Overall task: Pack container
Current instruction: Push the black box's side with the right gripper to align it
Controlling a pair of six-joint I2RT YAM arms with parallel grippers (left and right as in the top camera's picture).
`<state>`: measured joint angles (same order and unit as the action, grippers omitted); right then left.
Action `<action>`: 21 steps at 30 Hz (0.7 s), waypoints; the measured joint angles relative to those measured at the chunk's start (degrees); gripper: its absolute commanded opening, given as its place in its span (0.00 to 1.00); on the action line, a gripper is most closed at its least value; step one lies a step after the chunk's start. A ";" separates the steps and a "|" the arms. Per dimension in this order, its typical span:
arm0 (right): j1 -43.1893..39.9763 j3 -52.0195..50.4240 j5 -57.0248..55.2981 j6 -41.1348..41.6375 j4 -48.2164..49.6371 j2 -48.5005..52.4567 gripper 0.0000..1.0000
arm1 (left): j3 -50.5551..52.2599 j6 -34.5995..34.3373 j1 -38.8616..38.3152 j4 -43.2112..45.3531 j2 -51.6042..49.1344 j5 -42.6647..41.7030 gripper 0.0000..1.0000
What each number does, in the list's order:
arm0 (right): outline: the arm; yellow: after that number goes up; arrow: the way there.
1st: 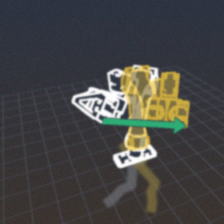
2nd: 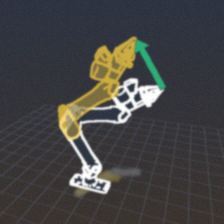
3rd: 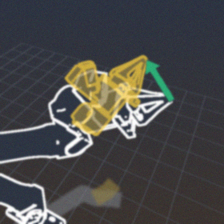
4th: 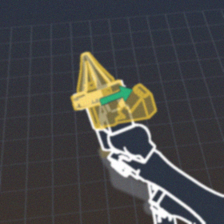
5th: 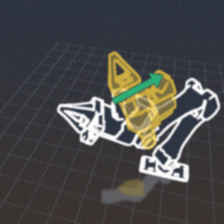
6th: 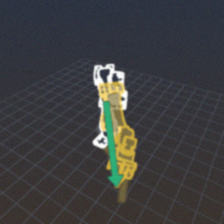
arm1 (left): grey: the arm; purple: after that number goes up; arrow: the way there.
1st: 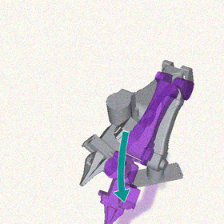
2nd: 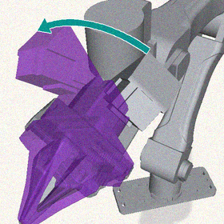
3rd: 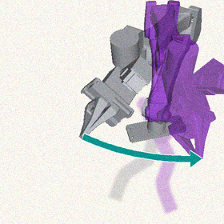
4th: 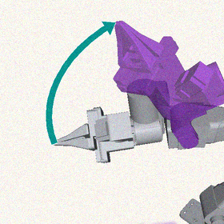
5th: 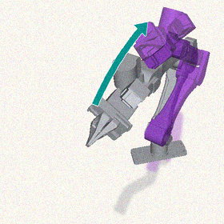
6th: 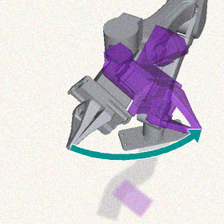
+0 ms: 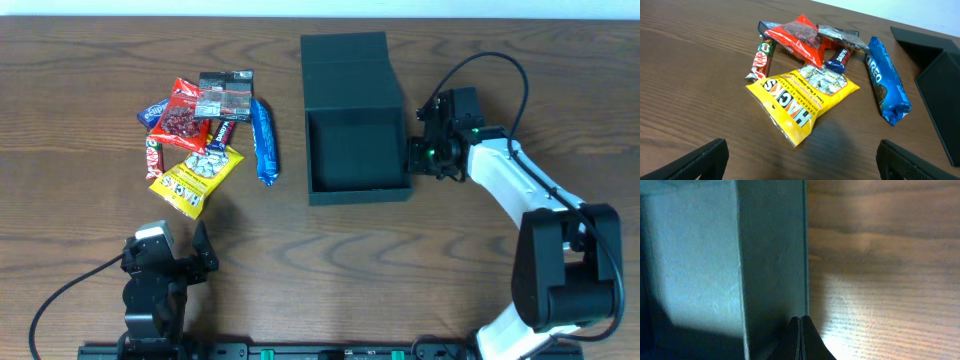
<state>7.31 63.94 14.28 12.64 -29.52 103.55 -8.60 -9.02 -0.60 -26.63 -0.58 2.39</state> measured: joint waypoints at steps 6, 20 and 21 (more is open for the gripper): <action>-0.07 0.00 2.05 1.18 0.68 0.00 0.01 | 0.00 0.00 0.00 0.00 0.00 0.00 0.95; 1.57 0.00 1.01 2.40 3.91 0.00 0.01 | 0.00 0.00 0.00 0.00 0.00 0.00 0.95; 1.46 0.00 0.24 2.43 4.98 0.00 0.01 | 0.00 0.00 0.00 0.00 0.00 0.00 0.95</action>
<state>8.78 63.94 14.52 15.07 -24.53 103.55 -8.60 -9.02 -0.60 -26.63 -0.58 2.39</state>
